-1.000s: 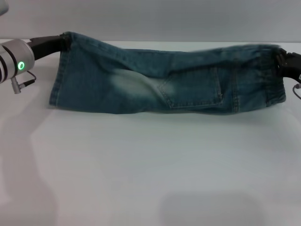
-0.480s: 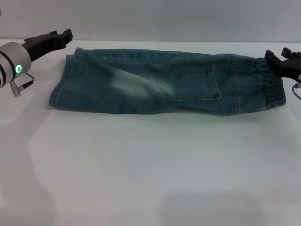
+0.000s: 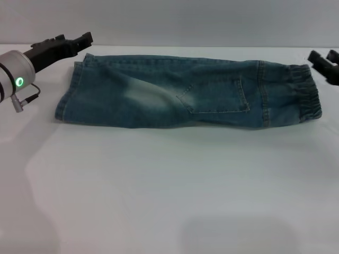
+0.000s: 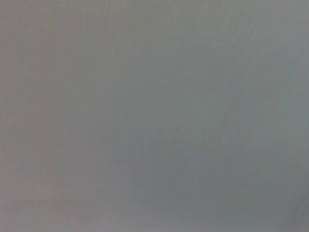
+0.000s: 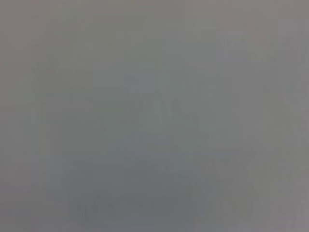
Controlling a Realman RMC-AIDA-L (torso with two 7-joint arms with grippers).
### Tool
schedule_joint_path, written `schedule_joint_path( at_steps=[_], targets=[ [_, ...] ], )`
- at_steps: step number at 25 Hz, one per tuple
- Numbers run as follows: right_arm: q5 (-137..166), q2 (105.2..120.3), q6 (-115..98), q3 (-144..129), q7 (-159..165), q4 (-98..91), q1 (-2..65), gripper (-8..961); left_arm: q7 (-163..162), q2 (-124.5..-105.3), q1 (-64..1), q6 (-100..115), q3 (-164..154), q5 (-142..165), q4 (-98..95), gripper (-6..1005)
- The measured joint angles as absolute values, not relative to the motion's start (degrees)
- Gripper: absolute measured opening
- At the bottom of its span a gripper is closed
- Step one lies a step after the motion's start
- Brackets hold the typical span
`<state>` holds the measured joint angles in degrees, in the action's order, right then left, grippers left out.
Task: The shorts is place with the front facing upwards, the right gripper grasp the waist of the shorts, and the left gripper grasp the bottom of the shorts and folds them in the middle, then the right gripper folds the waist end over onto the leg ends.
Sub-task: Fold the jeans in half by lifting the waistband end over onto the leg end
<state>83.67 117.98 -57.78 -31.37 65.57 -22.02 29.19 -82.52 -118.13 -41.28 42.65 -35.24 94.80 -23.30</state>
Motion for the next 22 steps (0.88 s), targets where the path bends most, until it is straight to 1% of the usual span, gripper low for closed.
schedule_joint_path(
  at_steps=[1,2,3,5,6,10,11,13,15,16,22],
  targets=[
    [85.3,117.6,-59.2,-32.0,69.4,-23.6,28.4,544,-82.5,-118.1,-41.2,43.0,-35.2,94.8,-23.4,757],
    [87.8,116.85,-60.9,-33.1,75.0,-26.1,27.4,544,-82.4,-118.07,-40.9,43.8,-35.1,94.7,-23.5,801],
    [90.4,116.24,-62.5,-33.7,79.5,-27.9,27.0,543,-82.1,-118.03,-40.8,44.3,-35.0,94.6,-23.6,801],
    [95.9,114.39,-65.9,-34.3,89.2,-31.2,26.6,543,-81.0,-118.03,-40.6,45.5,-34.9,94.1,-23.6,801],
    [98.2,113.36,-67.4,-34.4,93.1,-32.3,26.7,543,-80.0,-118.04,-40.5,46.1,-34.9,93.5,-23.5,801],
    [109.3,108.06,-72.6,-34.4,107.2,-33.8,29.5,543,-78.1,-118.16,-40.1,47.2,-35.1,91.4,-23.1,801],
    [112.0,106.96,-73.0,-34.3,109.3,-33.9,30.5,543,-78.0,-118.18,-40.0,47.4,-35.2,91.3,-22.9,801],
    [117.1,105.43,-73.4,-34.0,112.5,-34.0,32.3,542,-78.0,-118.16,-40.0,48.3,-35.2,91.0,-22.5,801],
    [122.5,104.51,-73.6,-33.9,115.2,-34.4,34.3,542,-78.0,-118.14,-39.8,49.0,-35.1,90.9,-22.3,801],
    [124.9,104.28,-73.7,-34.0,116.3,-34.8,35.2,542,-78.0,-118.14,-39.6,49.5,-35.0,90.9,-22.3,801],
    [134.7,103.5,-73.8,-34.4,120.1,-35.5,39.9,544,-78.1,-118.15,-38.7,52.2,-34.9,90.1,-22.3,801]
  ],
)
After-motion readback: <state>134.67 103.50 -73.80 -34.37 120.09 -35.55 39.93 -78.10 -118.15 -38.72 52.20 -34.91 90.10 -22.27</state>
